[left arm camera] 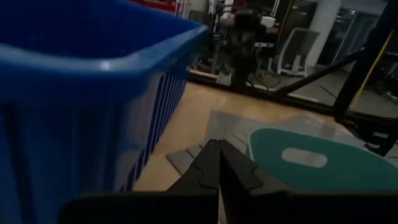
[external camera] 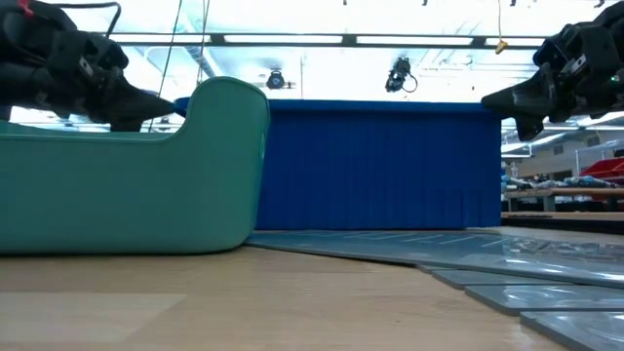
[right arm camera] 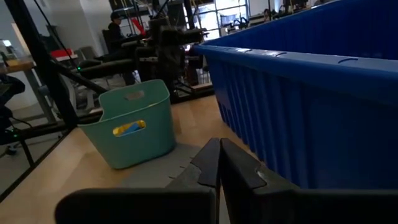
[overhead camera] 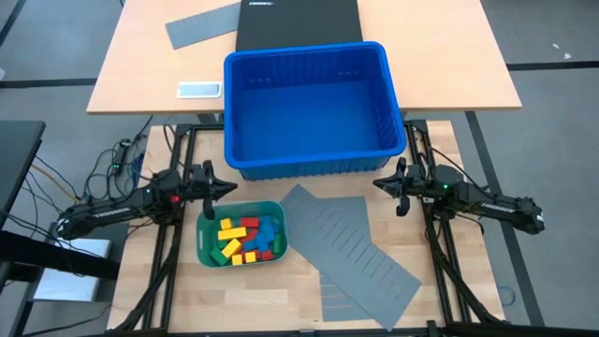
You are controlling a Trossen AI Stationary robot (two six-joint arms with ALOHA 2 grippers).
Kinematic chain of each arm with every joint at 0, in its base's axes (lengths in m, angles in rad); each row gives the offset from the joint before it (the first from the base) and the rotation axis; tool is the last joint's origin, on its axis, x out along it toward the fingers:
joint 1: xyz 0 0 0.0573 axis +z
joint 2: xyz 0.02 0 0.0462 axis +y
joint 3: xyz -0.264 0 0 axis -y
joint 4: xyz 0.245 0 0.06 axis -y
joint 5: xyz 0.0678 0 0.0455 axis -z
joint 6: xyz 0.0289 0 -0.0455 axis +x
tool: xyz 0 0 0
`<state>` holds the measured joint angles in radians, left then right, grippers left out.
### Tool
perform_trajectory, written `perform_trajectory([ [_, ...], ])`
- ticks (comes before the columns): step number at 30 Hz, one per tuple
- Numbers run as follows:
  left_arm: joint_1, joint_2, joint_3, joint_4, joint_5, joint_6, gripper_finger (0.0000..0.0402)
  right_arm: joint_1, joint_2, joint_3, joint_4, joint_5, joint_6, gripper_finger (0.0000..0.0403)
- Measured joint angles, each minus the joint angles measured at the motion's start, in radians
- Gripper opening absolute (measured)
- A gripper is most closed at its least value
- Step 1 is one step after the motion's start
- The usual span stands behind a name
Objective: Sort Items/Unsort Items
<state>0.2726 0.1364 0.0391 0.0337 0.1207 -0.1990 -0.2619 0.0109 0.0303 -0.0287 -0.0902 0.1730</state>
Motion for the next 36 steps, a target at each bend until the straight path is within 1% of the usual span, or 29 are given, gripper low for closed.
perform_trajectory([
  [4, 0.000, -0.001, 0.000, 0.031, -0.009, 0.031, 0.0006, 0.000, 0.000, 0.000, 0.001, 0.000, 0.000, 0.0013],
  [8, 0.002, 0.001, 0.000, 0.017, -0.021, 0.164, 0.0006, 0.000, 0.000, 0.000, 0.002, 0.000, 0.000, 0.0010],
  [10, 0.002, 0.000, 0.000, 0.021, -0.020, 0.191, 0.0006, 0.000, 0.000, 0.000, 0.003, 0.000, 0.000, 0.0008],
  [19, 0.002, -0.008, 0.000, 0.035, -0.030, 0.194, 0.0006, 0.000, 0.000, 0.000, 0.004, -0.001, 0.000, 0.0010],
  [21, 0.002, -0.036, 0.000, 0.034, -0.031, 0.194, 0.0006, 0.000, 0.000, 0.000, 0.004, 0.000, 0.000, 0.0009],
  [25, 0.002, -0.138, 0.000, 0.038, -0.031, 0.194, 0.0006, 0.000, 0.000, 0.000, 0.004, 0.000, 0.000, 0.0007],
  [31, 0.000, -0.137, 0.002, 0.171, -0.031, 0.194, 0.0006, 0.000, 0.000, 0.000, 0.008, -0.010, 0.000, 0.0010],
  [36, 0.000, -0.136, 0.002, 0.220, -0.030, 0.194, 0.0006, 0.000, 0.000, 0.000, 0.014, -0.010, 0.000, 0.0007],
])
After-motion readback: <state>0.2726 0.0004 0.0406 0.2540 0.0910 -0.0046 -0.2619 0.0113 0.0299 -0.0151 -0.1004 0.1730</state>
